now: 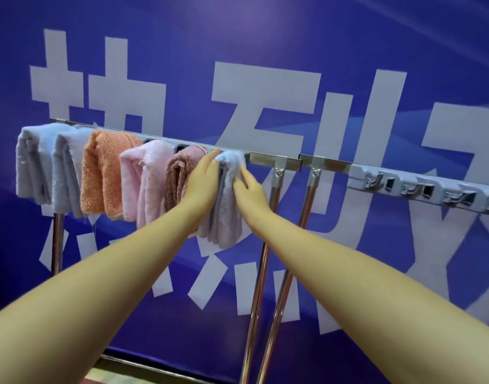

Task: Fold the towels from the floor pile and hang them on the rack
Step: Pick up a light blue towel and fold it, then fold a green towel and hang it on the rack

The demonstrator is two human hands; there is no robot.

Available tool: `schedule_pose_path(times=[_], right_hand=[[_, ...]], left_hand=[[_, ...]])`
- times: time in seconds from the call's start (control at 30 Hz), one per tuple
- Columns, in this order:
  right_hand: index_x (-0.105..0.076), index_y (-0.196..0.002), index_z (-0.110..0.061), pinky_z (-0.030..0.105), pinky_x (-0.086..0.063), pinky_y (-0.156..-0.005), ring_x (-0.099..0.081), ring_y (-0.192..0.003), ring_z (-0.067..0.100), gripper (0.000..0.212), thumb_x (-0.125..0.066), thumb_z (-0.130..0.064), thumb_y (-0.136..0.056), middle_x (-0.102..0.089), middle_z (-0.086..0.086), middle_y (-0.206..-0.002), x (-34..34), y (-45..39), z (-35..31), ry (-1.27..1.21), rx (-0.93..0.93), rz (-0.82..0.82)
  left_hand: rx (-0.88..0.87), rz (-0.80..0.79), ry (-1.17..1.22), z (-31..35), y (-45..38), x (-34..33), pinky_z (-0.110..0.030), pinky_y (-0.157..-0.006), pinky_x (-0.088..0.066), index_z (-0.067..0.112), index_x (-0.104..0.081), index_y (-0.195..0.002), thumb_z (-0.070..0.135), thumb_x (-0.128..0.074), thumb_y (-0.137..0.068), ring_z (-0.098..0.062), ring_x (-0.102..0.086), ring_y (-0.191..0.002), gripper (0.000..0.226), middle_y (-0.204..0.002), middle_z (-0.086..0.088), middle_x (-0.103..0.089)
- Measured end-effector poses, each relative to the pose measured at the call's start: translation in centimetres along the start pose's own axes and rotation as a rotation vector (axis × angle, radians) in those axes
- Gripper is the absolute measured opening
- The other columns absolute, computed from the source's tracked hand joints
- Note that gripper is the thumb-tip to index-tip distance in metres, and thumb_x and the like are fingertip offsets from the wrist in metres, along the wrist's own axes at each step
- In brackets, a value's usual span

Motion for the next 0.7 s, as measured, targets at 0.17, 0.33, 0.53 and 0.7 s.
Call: schedule_pose_path(times=[0.17, 0.33, 0.53, 0.7], right_hand=[[-0.029, -0.147, -0.024, 0.034, -0.044, -0.093, -0.047, -0.119, 0.017, 0.053, -0.045, -0.033, -0.097, -0.04, 0.001, -0.137, 1.1, 6.5, 2.5, -0.03, -0.081, 0.149], [-0.036, -0.142, -0.027, 0.042, -0.047, -0.096, -0.048, -0.117, 0.015, 0.048, -0.046, -0.034, -0.096, -0.042, -0.003, -0.133, 2.1, 15.6, 9.7, 0.22, -0.147, 0.053], [-0.039, -0.141, -0.017, 0.039, -0.04, -0.1, -0.044, -0.123, 0.024, 0.049, -0.051, -0.029, -0.095, -0.048, 0.007, -0.127, 2.4, 30.3, 20.6, 0.571, -0.329, -0.274], [-0.054, -0.129, -0.009, 0.031, -0.04, -0.091, -0.052, -0.113, 0.028, 0.038, -0.052, -0.016, -0.092, -0.058, 0.013, -0.121, 2.6, 41.8, 28.7, 0.539, -0.607, -0.422]], left_hand=[[-0.171, 0.055, -0.257, 0.1, 3.7, 0.8, -0.033, -0.105, -0.04, 0.019, -0.049, -0.136, 0.015, -0.039, -0.099, -0.01, -0.051, -0.118, 0.039, -0.133, 0.002, -0.055], [-0.201, -0.114, -0.583, -3.7, 10.7, 2.4, -0.032, -0.096, -0.042, 0.023, -0.043, -0.14, 0.017, -0.044, -0.097, -0.012, -0.05, -0.116, 0.044, -0.136, 0.003, -0.048], [0.435, -0.261, -0.466, -13.6, 22.0, 3.4, -0.041, -0.085, -0.052, 0.013, -0.059, -0.118, 0.023, -0.044, -0.1, -0.019, -0.063, -0.091, 0.026, -0.112, -0.006, -0.063], [0.696, -0.314, -0.427, -22.1, 31.9, 3.2, -0.028, -0.062, -0.044, 0.015, -0.052, -0.073, 0.015, -0.044, -0.098, -0.016, -0.056, -0.061, 0.026, -0.074, -0.004, -0.061]])
Point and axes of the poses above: each hand's wrist, its own y-axis away from the middle knuckle, its own x-axis out of the back of the hand, z = x × y, the point moved 3 cm from there along -y, towards the middle knuckle
